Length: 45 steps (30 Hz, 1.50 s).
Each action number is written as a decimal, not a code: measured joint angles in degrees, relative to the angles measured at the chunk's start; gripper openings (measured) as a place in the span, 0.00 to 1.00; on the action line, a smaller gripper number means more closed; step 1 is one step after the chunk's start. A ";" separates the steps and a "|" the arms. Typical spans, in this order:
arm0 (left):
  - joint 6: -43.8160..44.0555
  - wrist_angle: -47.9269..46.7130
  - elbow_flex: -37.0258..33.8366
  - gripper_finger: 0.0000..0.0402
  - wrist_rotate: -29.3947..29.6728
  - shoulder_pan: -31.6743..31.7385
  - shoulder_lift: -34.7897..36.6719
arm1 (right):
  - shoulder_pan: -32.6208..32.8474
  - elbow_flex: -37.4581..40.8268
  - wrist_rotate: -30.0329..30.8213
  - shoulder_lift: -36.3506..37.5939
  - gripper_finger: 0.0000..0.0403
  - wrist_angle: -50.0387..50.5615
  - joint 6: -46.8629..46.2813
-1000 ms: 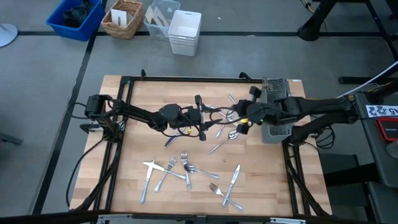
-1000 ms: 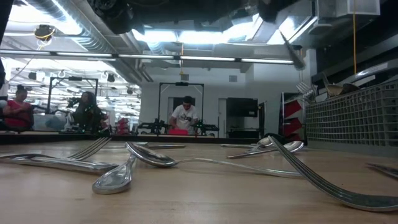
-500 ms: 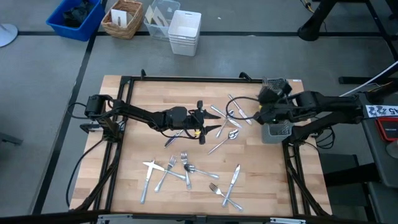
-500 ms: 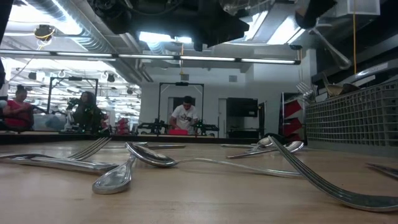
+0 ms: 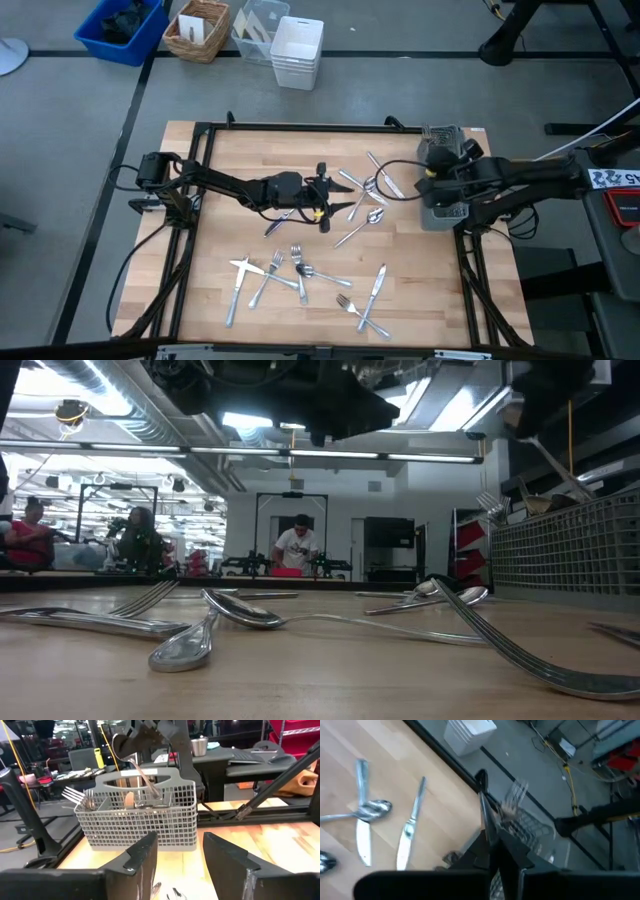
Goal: Sort silverware
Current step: Put the spoon into the right section of the utensil holder
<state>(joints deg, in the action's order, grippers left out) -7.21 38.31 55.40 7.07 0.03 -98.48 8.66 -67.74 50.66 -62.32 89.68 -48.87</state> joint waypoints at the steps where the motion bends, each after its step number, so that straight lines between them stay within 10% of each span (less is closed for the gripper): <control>1: 0.03 -0.38 0.00 0.37 0.00 0.00 0.00 | 0.01 1.48 0.38 0.56 0.05 -0.04 -1.39; 17: 1.25 -1.90 0.00 0.37 -0.01 -0.01 0.00 | -0.06 14.87 -7.56 2.73 0.07 -0.25 -13.68; 45: 1.28 -1.93 0.00 0.37 0.00 0.00 0.00 | -0.06 15.34 -17.99 2.73 0.09 -0.21 -12.15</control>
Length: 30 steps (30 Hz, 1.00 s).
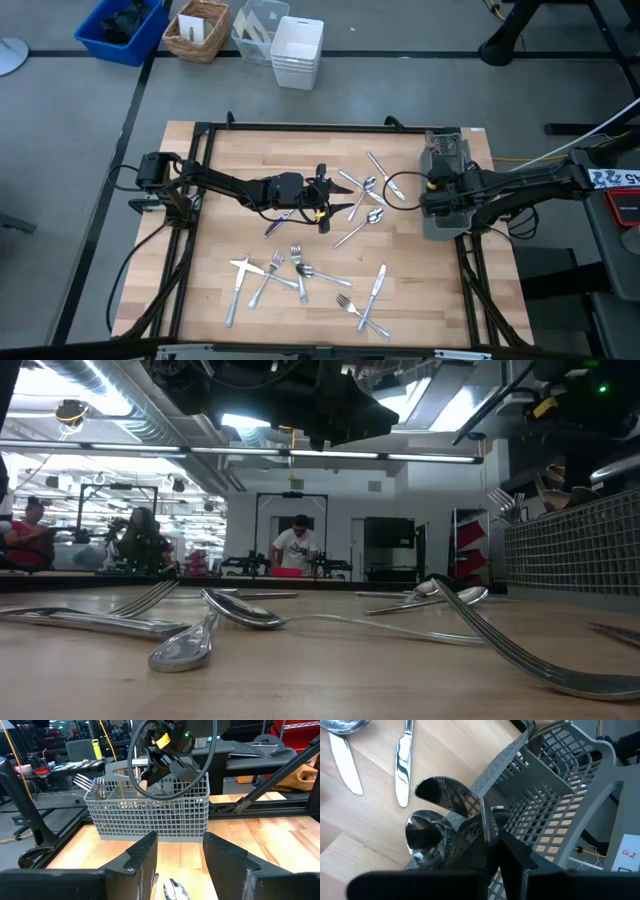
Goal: Sort silverware
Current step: Put the spoon into the right section of the utensil holder, then put the bottom spoon into the bottom section of the utensil holder
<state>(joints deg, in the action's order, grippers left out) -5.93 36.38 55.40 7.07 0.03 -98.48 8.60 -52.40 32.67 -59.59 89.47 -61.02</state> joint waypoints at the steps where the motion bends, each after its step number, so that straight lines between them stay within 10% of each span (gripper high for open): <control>1: 0.00 0.00 0.00 0.37 0.00 0.00 0.00 | 0.00 0.00 -0.79 0.00 0.11 0.07 -0.02; 12: 0.00 -0.34 0.00 0.37 0.00 0.00 0.00 | 0.00 0.00 -2.31 -0.02 0.37 0.09 -0.02; 30: 13.06 -21.82 0.00 0.37 0.00 3.00 0.00 | 0.02 -11.23 -1.69 0.00 0.37 -3.58 10.68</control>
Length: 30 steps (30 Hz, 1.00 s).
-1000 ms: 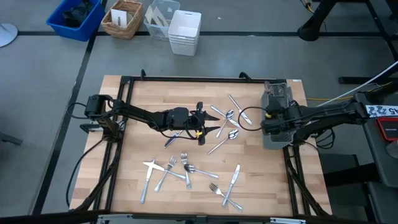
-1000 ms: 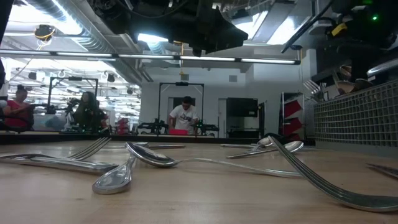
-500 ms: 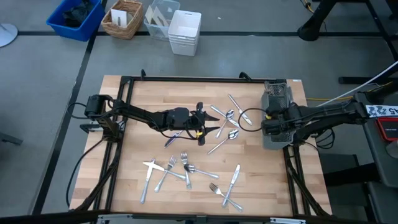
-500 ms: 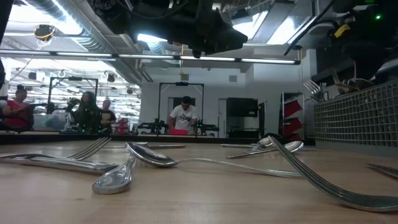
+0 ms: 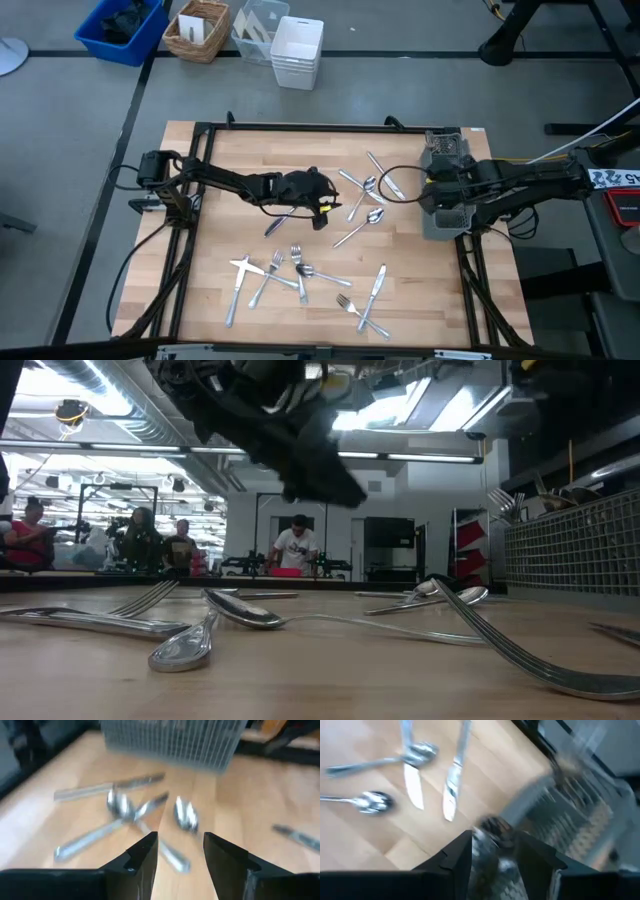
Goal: Sort silverware
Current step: Put the bottom spoon into the bottom section of the utensil holder
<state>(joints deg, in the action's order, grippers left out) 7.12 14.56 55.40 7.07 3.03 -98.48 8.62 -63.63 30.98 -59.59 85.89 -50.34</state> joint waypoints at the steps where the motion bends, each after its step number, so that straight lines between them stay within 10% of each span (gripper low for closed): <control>1: 0.55 -2.16 0.00 0.37 -0.19 0.17 0.00 | 0.04 -0.23 -0.07 0.00 0.37 -2.08 2.86; 13: 7.72 -17.63 0.00 0.37 -12.52 -2.26 0.00 | 0.04 -0.22 -9.74 -2.62 0.37 -31.97 32.60; 22: 7.43 -20.08 0.00 0.37 -25.34 -7.35 0.00 | 0.04 -0.18 -13.79 -8.18 0.37 -35.19 34.35; 30: -5.27 -21.67 0.01 0.37 -22.81 -15.75 0.00 | 0.04 -0.18 -14.16 -13.96 0.37 -35.22 34.37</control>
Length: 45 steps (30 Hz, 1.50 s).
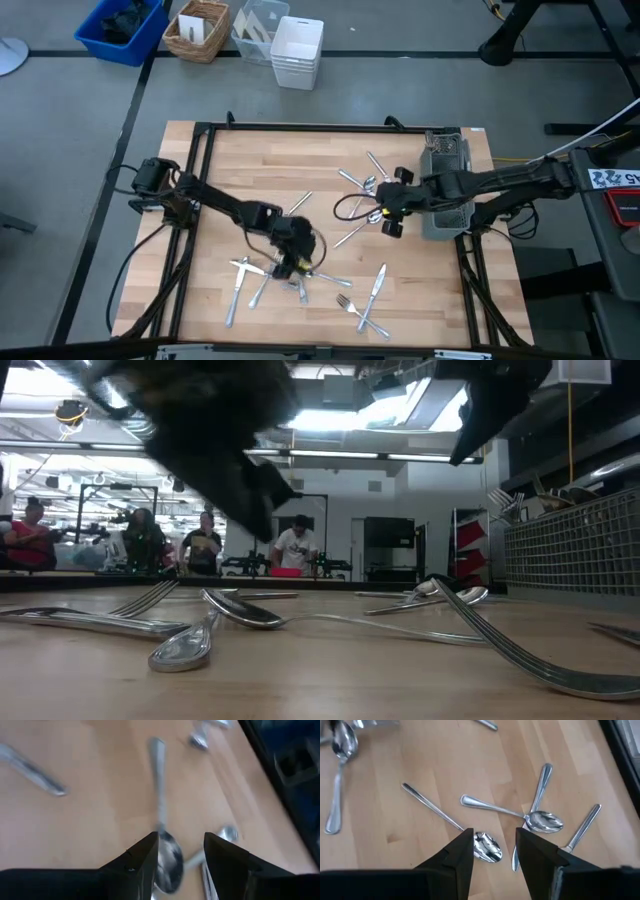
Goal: Sort silverware
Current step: Put the bottom spoon into the bottom section of the utensil holder
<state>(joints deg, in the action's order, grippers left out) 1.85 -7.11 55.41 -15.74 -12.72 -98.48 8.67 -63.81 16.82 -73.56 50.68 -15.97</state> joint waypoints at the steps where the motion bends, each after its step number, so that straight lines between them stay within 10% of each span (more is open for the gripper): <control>1: -2.45 -1.13 -0.01 0.37 1.38 -1.26 0.00 | 0.00 0.02 -0.03 -0.64 0.37 -0.03 -0.02; 14: -18.47 -7.09 -0.84 0.37 26.60 -12.14 -0.08 | 0.00 0.04 -8.92 -5.12 0.37 -6.41 -0.02; 45: -30.82 -2.70 -0.82 0.37 35.62 -15.49 -5.60 | 0.00 0.04 -9.03 -5.12 0.37 -7.76 -0.26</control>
<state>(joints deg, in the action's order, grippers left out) -28.97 -9.80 54.59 19.88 -28.21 -104.07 8.67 -63.77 7.79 -78.67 42.92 -16.22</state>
